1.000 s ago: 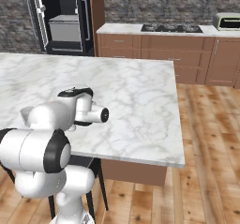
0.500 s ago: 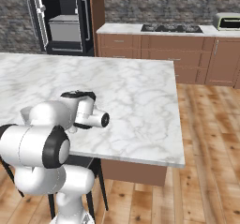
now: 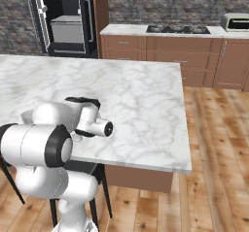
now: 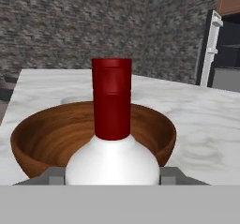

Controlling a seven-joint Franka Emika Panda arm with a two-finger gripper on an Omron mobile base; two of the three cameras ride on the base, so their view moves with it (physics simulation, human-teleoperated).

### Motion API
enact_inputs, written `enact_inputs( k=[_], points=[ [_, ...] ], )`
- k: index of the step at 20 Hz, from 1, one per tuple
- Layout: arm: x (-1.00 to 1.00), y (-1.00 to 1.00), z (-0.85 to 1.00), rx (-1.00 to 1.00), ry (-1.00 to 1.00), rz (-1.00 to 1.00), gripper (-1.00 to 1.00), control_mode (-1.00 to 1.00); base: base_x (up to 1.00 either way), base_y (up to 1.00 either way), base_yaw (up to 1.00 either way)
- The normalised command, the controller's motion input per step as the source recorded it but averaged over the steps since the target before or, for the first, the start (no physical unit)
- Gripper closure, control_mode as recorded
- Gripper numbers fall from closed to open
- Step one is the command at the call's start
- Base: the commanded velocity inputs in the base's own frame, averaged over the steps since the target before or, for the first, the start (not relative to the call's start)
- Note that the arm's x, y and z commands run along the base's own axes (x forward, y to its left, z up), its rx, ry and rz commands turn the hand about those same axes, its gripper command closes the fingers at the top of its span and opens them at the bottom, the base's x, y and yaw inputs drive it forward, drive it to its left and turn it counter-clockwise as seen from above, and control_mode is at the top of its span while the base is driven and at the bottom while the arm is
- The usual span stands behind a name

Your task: There is a bowl on the dining counter. Grab a lemon wedge from the fridge and place it in the bowl. Then get the liquor bottle and glass cup from the cabinet and place them next to the bowl.

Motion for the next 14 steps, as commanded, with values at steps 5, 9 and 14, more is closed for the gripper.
enact_inputs(
  k=[5,9,14],
  points=[
    [0.09,0.0,-0.22,-0.03,-0.01,0.0,1.0,-1.0,0.0,0.0,0.0],
    [0.17,0.0,-0.2,0.0,-0.02,0.0,1.0,-1.0,0.0,0.0,0.0],
    [0.08,-0.05,-0.23,0.0,-0.04,0.01,1.0,-1.0,0.0,0.0,0.0]
  ],
)
